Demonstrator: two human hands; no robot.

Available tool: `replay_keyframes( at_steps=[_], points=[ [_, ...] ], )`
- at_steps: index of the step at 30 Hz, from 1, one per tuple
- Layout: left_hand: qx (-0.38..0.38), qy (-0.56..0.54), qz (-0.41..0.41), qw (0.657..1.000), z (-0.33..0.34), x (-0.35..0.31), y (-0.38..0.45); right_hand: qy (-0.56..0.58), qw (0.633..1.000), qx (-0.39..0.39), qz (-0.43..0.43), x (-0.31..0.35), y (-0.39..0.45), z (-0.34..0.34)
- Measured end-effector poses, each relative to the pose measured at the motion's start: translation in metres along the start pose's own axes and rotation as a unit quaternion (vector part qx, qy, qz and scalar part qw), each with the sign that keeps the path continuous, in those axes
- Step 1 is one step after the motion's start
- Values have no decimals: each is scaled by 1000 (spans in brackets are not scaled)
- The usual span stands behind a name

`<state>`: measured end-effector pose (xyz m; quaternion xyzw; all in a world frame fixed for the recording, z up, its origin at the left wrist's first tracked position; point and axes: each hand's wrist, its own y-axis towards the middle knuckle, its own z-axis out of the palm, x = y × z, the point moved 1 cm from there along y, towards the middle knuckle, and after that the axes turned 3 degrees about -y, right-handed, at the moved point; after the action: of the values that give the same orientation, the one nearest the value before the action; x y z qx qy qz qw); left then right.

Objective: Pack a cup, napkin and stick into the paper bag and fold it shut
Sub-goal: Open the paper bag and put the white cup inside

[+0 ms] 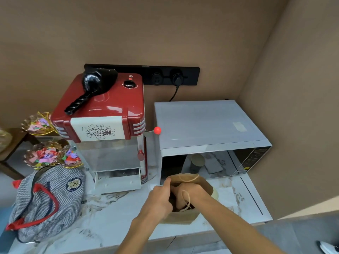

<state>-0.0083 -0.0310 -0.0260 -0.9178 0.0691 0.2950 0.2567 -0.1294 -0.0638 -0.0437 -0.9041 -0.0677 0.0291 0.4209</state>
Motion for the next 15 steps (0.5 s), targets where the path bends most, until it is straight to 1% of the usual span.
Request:
replay_keyframes(
  at_steps=[1, 3, 5, 6, 8, 10, 11, 14, 15],
  points=[
    [7, -5, -7, 1000, 2, -1, -2, 21, 1000, 5, 15, -1, 3, 4],
    [14, -4, -19, 1000, 6, -5, -5, 8, 999, 44, 25, -3, 8, 9],
    [11, 4, -19, 1000, 7, -8, -6, -12, 996, 92, 11, -4, 12, 12],
    [8, 1, -18, 1000, 6, -8, -6, -19, 995, 95, -5, -4, 14, 11],
    [3, -14, -18, 1000, 4, -7, -4, -28, 997, 62, -46, -2, 8, 5],
    [-6, -32, -19, 999, 1, -5, -4, 8, 997, 14, -74, -4, -3, -6],
    [-12, -43, -19, 999, 1, -5, -4, 29, 996, 1, -84, -7, -11, -12],
    [-21, -74, -25, 997, 0, -3, -6, 42, 986, -41, -157, -29, -41, -31],
    [-24, -84, -29, 996, 0, -3, -7, 66, 979, -59, -184, -41, -52, -37]
  ],
)
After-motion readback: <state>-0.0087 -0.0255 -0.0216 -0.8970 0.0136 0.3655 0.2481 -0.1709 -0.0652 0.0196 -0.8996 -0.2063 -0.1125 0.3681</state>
